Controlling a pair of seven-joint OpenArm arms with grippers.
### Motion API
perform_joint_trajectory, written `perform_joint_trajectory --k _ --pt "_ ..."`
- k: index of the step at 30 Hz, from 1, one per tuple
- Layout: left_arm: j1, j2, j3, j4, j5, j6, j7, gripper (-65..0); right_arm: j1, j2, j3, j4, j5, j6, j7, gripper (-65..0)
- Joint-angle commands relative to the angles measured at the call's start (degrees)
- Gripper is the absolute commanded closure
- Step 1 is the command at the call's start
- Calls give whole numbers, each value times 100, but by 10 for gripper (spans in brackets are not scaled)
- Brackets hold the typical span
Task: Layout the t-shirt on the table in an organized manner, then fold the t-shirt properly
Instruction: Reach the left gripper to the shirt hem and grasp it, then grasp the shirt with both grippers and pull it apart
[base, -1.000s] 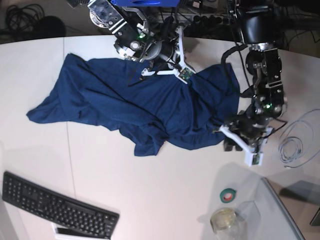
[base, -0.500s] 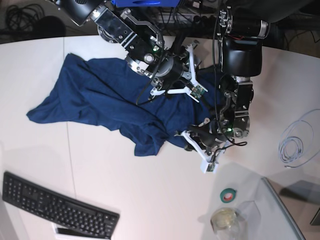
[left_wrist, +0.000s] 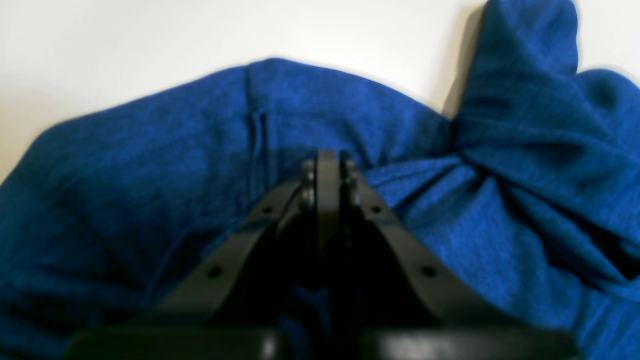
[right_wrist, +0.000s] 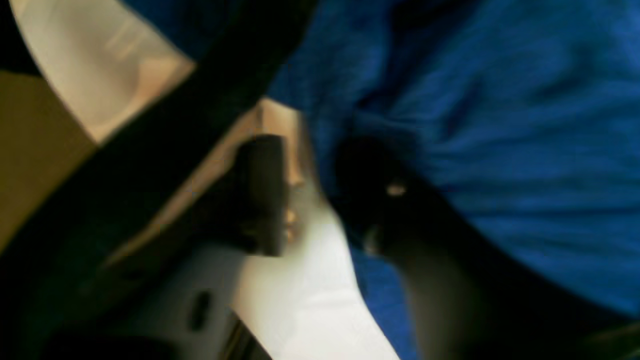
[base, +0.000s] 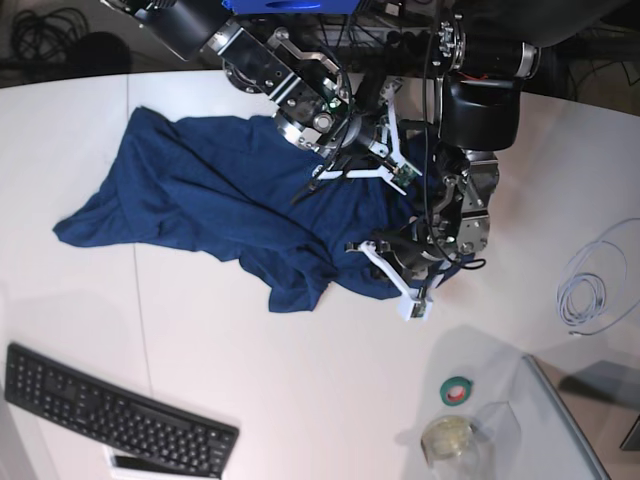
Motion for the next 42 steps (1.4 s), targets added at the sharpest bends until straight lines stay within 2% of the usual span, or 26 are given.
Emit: perform_joint_trajectory --k 1,5,9,16,25,30,34,35,37,40,42 --pt "-120 2 -2 -45 20 36 31 0 160 -70 18 -19 -18 -33 111 -135" --pt "-129 2 -2 -335 20 36 -286 0 142 -70 9 -10 -18 -33 111 -104" --pt "-243 2 6 -739 20 36 -646 0 -51 18 -18 430 -26 20 58 -2" --pt "-595 2 6 -1645 20 36 -1270 0 -420 440 -26 940 -18 29 -144 -2" --pt "-815 152 6 -1662 20 36 -1297 0 -939 1099 -35 1889 -9 55 -188 -2" --pt "-955 283 6 -1662 20 36 -1297 0 -1159 1125 18 1863 -9 688 -188 -6" --pt "-982 415 -2 -1592 20 36 -1279 0 -1212 1108 26 1845 -9 802 -197 -11" --pt "-982 415 -2 -1469 20 36 -1270 0 -1212 1117 26 1863 -9 820 -293 -14" --pt "-885 407 -46 -1029 -24 36 -1226 0 -1203 1108 18 1968 -9 829 -645 -62" --pt "-489 196 -73 17 -42 36 -532 0 -1212 1134 -9 2399 -9 829 -962 -165" --pt "-41 46 -81 993 -50 36 40 0 -1220 1266 18 2795 -9 829 -1006 -207"
